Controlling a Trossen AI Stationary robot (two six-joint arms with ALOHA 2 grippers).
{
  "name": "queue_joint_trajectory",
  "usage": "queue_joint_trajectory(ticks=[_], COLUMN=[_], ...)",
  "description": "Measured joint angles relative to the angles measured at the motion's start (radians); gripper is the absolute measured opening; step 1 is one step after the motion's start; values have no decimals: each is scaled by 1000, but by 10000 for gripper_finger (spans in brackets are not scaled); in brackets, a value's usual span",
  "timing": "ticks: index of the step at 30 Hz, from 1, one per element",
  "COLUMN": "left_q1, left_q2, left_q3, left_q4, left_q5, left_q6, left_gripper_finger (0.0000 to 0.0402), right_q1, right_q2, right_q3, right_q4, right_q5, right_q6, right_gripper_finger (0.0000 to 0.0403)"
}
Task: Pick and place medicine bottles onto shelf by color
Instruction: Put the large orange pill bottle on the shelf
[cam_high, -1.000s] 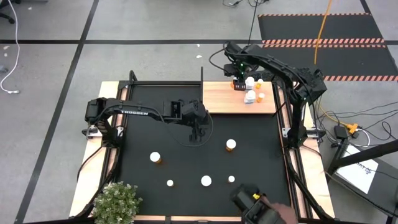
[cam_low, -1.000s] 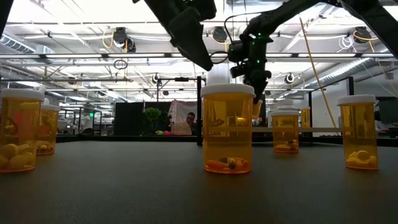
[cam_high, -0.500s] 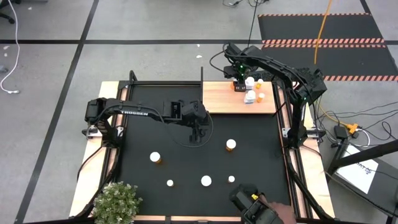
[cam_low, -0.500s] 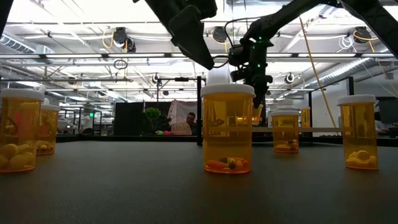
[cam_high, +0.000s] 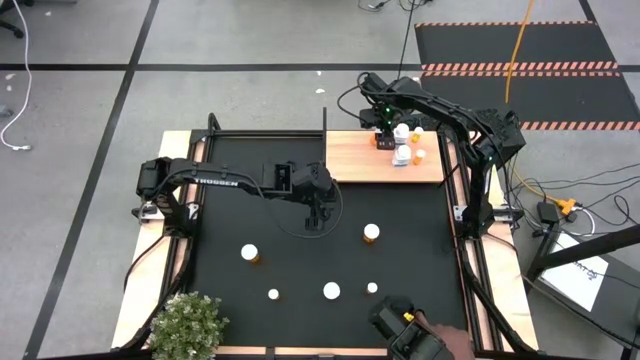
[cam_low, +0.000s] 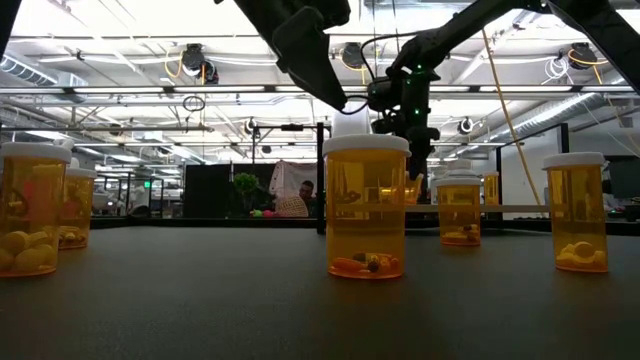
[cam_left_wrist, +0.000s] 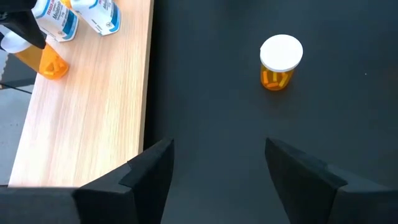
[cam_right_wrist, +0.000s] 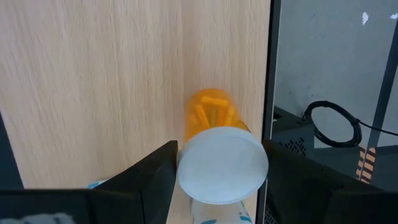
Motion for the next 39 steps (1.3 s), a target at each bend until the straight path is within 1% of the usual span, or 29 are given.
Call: queue_joint_trajectory(ticks=[10, 18, 28, 39], left_q1=[0, 0, 0, 0], left_q2=[0, 0, 0, 0], left_q3=[0, 0, 0, 0], left_q4=[0, 0, 1, 5], left_q5=[0, 0, 0, 0], left_q6=[0, -1, -3, -8], left_gripper_finger=[251, 251, 251, 251], right_q1=[0, 0, 4, 5], right_q2=[0, 0, 0, 0], right_q3=[0, 0, 0, 0], right_q4=[-26, -12, -5, 43], right_q5=[-2, -2, -2, 6], right_q6=[13, 24, 24, 18], right_gripper_finger=[226, 251, 251, 251])
